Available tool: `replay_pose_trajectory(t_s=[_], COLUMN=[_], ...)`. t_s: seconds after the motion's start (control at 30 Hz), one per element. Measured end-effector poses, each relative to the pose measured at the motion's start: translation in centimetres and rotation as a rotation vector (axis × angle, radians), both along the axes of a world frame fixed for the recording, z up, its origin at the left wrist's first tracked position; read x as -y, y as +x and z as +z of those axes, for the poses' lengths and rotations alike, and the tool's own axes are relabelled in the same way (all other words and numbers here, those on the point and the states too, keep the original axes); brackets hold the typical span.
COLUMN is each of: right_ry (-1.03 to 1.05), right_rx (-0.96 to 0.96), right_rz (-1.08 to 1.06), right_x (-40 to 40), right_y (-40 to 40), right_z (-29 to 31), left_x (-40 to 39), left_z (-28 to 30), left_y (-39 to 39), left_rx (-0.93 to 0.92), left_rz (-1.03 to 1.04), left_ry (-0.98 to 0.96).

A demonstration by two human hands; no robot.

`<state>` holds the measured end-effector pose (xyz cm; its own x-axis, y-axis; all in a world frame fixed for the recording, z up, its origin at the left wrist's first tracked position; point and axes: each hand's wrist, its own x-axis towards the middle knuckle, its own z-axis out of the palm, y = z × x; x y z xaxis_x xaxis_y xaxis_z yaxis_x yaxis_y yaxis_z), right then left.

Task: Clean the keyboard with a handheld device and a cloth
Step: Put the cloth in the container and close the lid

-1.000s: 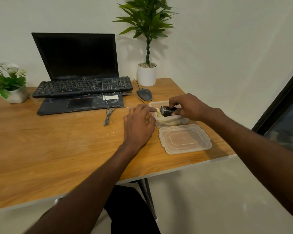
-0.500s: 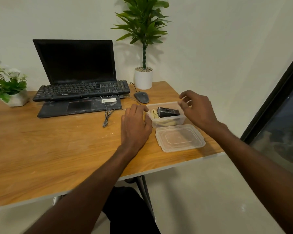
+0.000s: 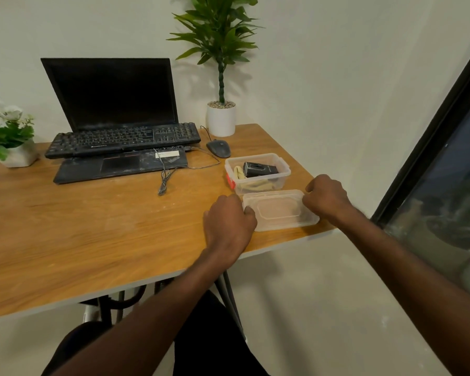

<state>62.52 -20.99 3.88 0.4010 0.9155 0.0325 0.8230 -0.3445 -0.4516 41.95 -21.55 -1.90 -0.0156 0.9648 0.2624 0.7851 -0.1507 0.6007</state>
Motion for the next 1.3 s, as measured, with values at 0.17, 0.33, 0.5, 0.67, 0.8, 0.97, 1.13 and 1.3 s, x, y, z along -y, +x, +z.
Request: replay_pose_trajectory(t_s=[0.17, 0.33, 0.5, 0.67, 0.8, 0.97, 1.13, 1.3], right_ry=[0.202, 0.618, 0.781, 0.746, 0.750, 0.759, 0.714, 0.693], right_rx=[-0.411, -0.774, -0.839, -0.665, -0.616, -0.626, -0.660, -0.516], right_rz=[-0.052, 0.088, 0.084, 0.061, 0.021, -0.002, 0.026, 0.067], right_x=[0.6, -0.2, -3.7, -5.0, -4.3, -4.7, -5.3, -5.4], right_y=[2.0, 1.0, -1.0, -1.9, -2.3, -2.1, -1.6, -1.7], right_z=[0.8, 3.5, 2.9, -0.2, -2.9, -4.8, -5.4, -5.3], left_x=[1.6, -1.4, -6.0, -7.6, -8.0, -8.3, -8.6, -9.4], left_z=[1.9, 5.3, 5.4, 2.3, 0.2, 0.0, -0.5, -0.4], left_y=[-0.2, -1.7, -3.0, -3.4, -3.5, -3.6, -3.8, -3.7], left_rx=[0.506, 0.720, 0.700, 0.608, 0.513, 0.465, 0.538, 0.559], left_rz=[0.002, -0.134, -0.138, -0.113, -0.098, -0.148, -0.191, -0.162], left_ry=[0.091, 0.348, 0.364, 0.321, 0.310, 0.337, 0.288, 0.069])
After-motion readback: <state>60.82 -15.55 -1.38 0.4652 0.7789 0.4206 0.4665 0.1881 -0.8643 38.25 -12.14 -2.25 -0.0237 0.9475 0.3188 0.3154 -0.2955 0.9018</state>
